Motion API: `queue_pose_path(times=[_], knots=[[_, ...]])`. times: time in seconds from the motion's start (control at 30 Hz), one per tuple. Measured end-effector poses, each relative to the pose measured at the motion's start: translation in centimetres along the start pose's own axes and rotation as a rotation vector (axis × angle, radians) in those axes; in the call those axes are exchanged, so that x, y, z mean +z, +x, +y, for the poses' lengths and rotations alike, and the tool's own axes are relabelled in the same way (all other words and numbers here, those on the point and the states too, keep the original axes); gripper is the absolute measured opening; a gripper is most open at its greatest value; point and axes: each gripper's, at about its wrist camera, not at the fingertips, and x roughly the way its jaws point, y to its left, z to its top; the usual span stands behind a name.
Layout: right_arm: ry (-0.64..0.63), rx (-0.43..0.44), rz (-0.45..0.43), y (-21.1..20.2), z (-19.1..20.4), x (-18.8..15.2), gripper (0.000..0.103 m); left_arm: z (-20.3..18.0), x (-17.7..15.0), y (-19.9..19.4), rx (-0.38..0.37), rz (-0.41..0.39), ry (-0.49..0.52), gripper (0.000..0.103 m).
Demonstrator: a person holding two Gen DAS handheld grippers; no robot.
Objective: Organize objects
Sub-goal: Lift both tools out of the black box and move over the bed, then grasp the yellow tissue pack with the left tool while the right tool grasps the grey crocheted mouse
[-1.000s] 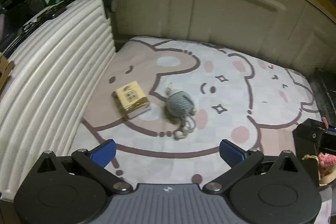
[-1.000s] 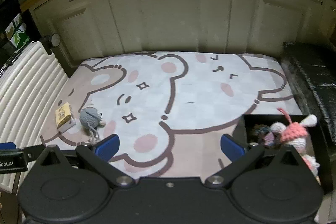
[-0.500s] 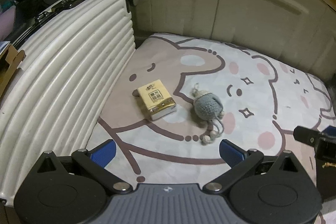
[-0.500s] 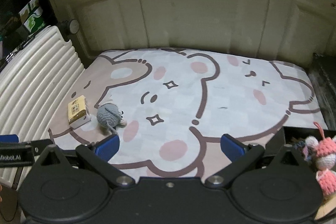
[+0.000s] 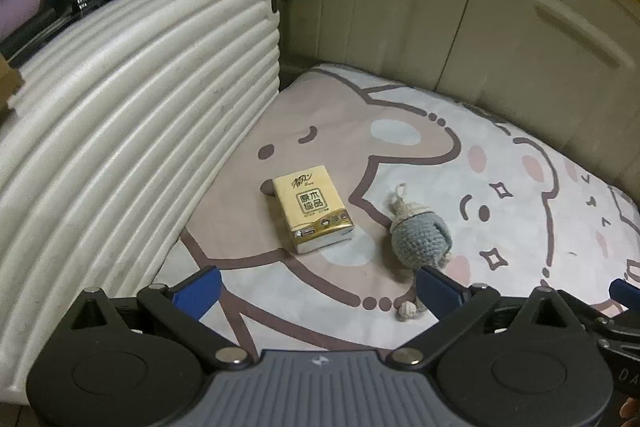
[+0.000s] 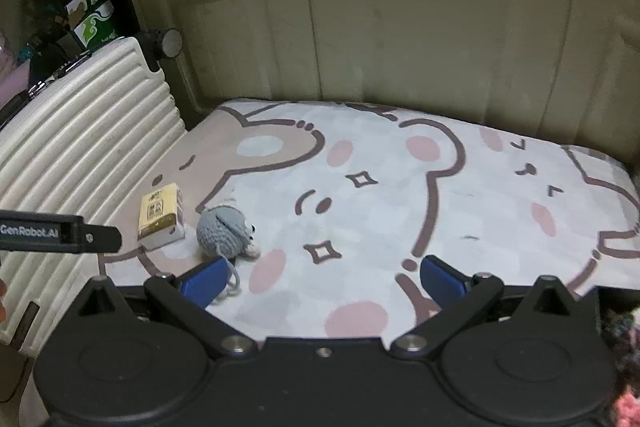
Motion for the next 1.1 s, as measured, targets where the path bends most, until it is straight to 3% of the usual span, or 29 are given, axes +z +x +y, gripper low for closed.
queue_pose_path(times=[0.2,0.43,0.73,0.9,1.1], knots=[[-0.02,0.035,-0.028,2.0,0.9,0.1,0.103,-0.1,0.9,1.5,-0.017,0.014,-0.036,0.098],[-0.06,0.06,-0.024,4.4,2.3,0.5,0.103,0.1,3.1,3.2,0.011,-0.031,-0.051,0.098],[-0.221,0.12,-0.004,7.3,4.7,1.3,0.103,0.2,4.7,7.2,0.003,0.006,-0.087,0.087],[-0.19,0.168,0.033,9.3,5.3,1.9,0.103,0.6,5.4,9.0,0.025,0.028,-0.121,0.082],[-0.249,0.178,0.068,11.2,6.5,1.4,0.102,1.2,6.0,11.2,0.023,0.082,-0.155,0.074]])
